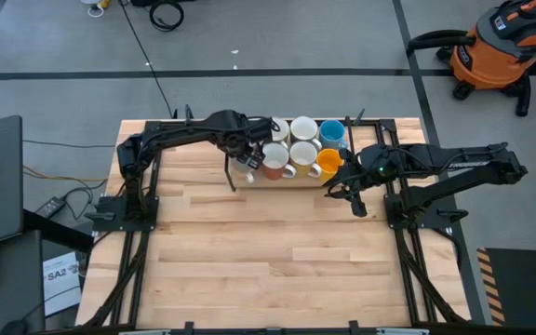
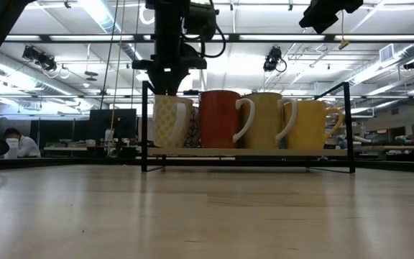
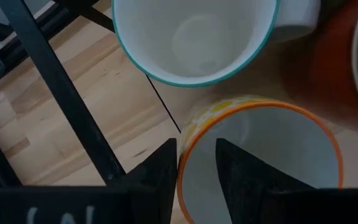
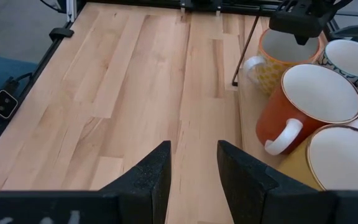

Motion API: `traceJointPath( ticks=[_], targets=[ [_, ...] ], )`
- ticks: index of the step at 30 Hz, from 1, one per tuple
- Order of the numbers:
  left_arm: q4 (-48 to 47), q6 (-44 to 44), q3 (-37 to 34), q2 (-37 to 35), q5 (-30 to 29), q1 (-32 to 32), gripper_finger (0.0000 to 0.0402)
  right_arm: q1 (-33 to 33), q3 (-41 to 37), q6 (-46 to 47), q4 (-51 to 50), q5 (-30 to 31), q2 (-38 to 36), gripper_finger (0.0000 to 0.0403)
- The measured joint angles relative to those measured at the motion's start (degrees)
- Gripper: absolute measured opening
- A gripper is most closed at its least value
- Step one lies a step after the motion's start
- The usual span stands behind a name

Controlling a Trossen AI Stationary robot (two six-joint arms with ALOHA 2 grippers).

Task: Place coffee mugs
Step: Put the patterned yellow mug on the shelf

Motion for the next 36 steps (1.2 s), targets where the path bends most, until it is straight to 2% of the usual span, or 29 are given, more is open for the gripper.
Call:
traceJointPath(
  ticks=[13,36],
  targets=[
    [0.0,0.2,0.1,-0.1,2.1,1.0,0.0119,0.0,0.0,0.0,0.0,0.0,0.0,0.0135],
    [2.9,5.6,0.0,-0.1,1.9,2.7,0.0119,0.0,0.0,0.0,0.0,0.0,0.0,0.0135]
  ],
)
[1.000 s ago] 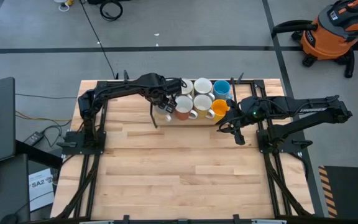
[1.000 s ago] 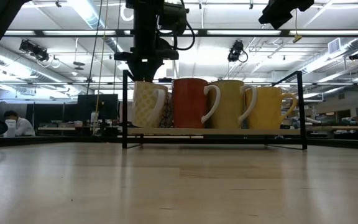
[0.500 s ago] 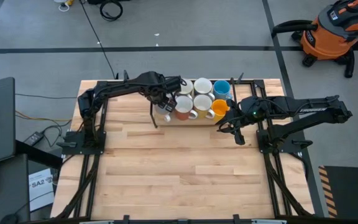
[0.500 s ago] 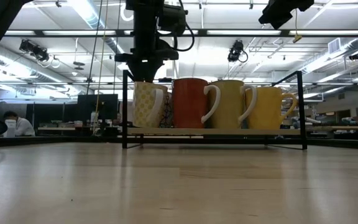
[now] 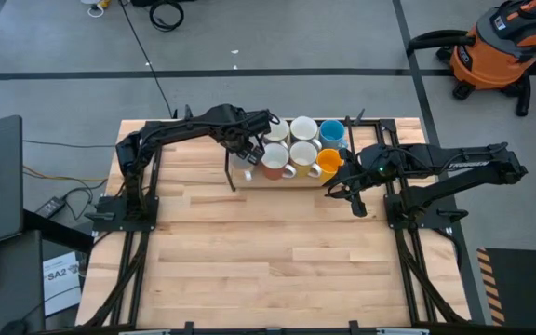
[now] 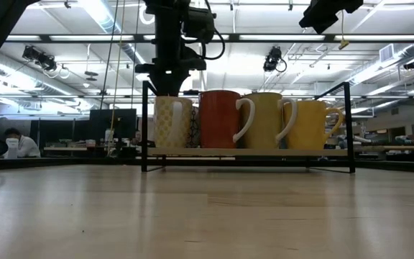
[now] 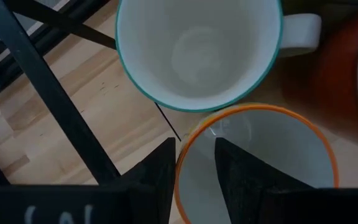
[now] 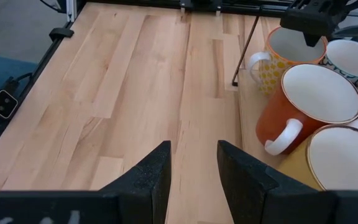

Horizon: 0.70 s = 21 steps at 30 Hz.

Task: Place coffee mugs
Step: Put the patterned yellow mug on the shelf, then return to Home Position

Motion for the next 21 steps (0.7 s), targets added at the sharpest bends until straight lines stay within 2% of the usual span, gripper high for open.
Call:
traceJointPath(
  ticks=[9,21],
  targets=[
    [-0.8,0.1,1.5,-0.2,0.3,0.2,0.0119,0.0,0.0,0.0,0.0,0.0,0.0,0.0135],
    [-2.4,8.8,16.1,-0.3,0.2,0.1,0.0119,0.0,0.0,0.0,0.0,0.0,0.0,0.0135]
  ],
)
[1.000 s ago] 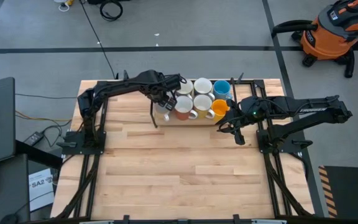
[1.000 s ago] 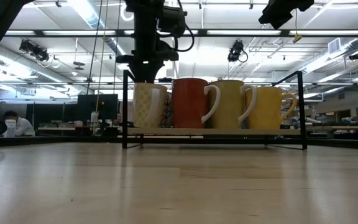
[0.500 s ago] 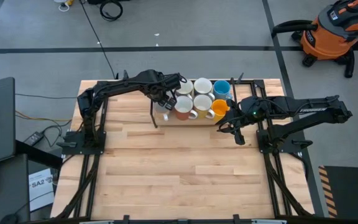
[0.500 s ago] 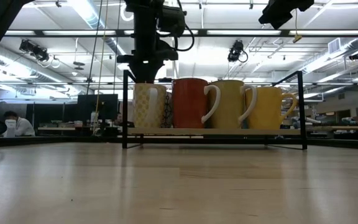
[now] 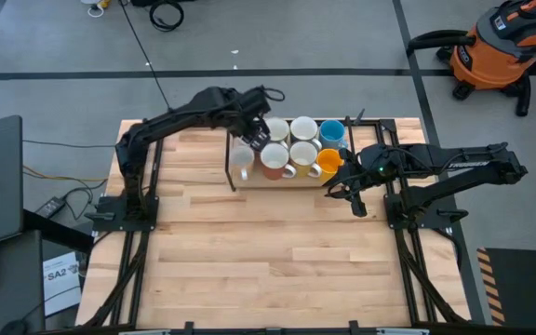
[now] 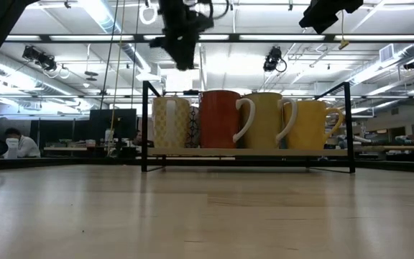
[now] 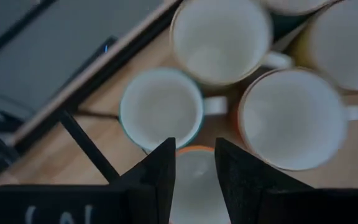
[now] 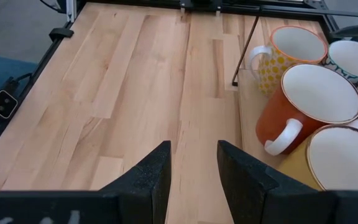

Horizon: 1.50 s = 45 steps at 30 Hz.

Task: Place coffee mugs
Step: Return to Home Position

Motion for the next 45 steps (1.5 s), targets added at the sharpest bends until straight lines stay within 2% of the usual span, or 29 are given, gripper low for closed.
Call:
traceJointPath(
  ticks=[10,14,24,29,32,35,45],
  targets=[
    [-1.5,18.4,16.5,-0.1,0.0,-6.9,0.0119,0.0,0.0,0.0,0.0,0.0,0.0,0.0135],
    [-0.6,22.4,14.9,-3.1,0.1,-10.2,0.0119,0.0,0.0,0.0,0.0,0.0,0.0,0.0135],
    [-5.3,23.1,14.6,-12.6,-0.2,-18.8,0.0119,-0.2,0.0,0.0,0.0,0.0,-0.7,0.0135],
    [-7.1,22.7,13.8,-17.2,-4.0,-24.6,0.0119,-0.2,0.0,0.0,-0.1,0.0,-1.4,0.0135],
    [-6.4,22.7,9.6,-20.7,-6.8,-28.2,0.0119,-0.2,0.0,0.0,-0.1,0.0,-1.5,0.0135],
    [-3.0,22.0,1.3,-25.1,-8.5,-31.0,0.0119,-0.2,0.0,0.0,0.0,0.0,-1.5,0.0135],
    [26.0,24.5,-38.4,-43.7,-8.6,-33.3,0.0119,-0.2,0.0,0.0,0.0,0.0,-1.5,0.0135]
  ],
)
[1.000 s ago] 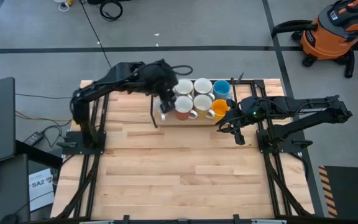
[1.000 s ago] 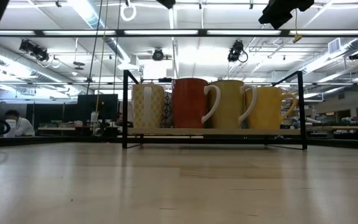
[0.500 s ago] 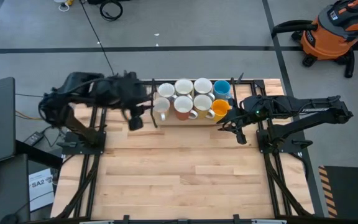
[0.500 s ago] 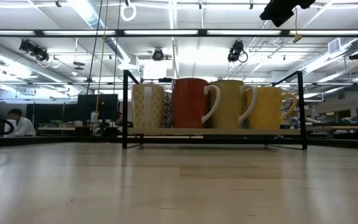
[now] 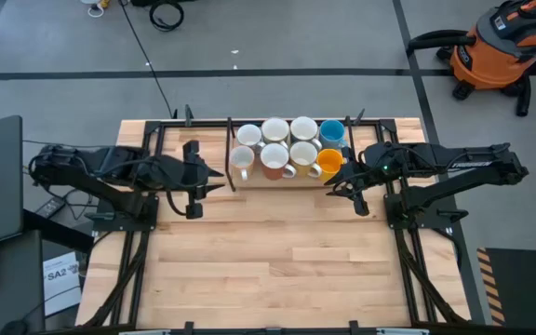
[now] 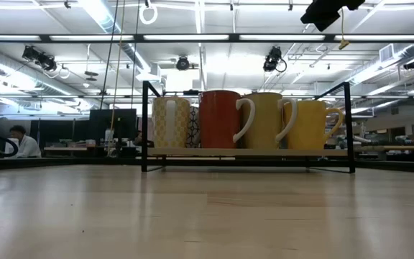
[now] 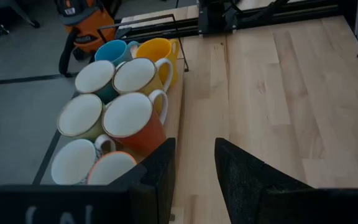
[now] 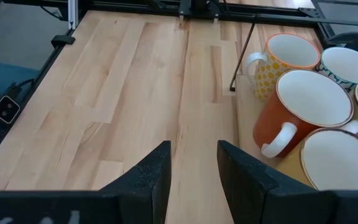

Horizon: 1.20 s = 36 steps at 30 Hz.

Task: Place coffee mugs
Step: Return to Home Position

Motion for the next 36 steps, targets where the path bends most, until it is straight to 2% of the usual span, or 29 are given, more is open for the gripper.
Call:
traceJointPath(
  ticks=[5,12,22,26,31,36],
  targets=[
    [10.0,0.2,-14.6,-8.7,0.0,0.0,0.0119,0.0,0.0,0.0,0.0,0.0,0.0,0.0135],
    [20.1,2.5,-29.6,-20.2,0.0,0.0,0.0119,0.0,0.0,0.0,0.0,0.0,0.0,0.0135],
    [27.8,7.2,-43.8,-35.0,0.0,0.1,0.0119,0.0,0.0,0.0,0.1,0.0,0.0,0.0135],
    [34.3,10.0,-50.5,-40.2,0.0,0.1,0.0119,0.0,0.0,0.0,0.1,0.0,0.0,0.0135],
    [42.5,13.6,-58.8,-44.7,0.7,1.8,0.0119,0.0,0.0,0.0,0.1,0.0,0.0,0.0135],
    [45.6,14.7,-64.4,-48.4,0.7,5.1,0.0119,0.0,0.0,0.0,0.1,0.0,0.0,0.0135]
  ],
)
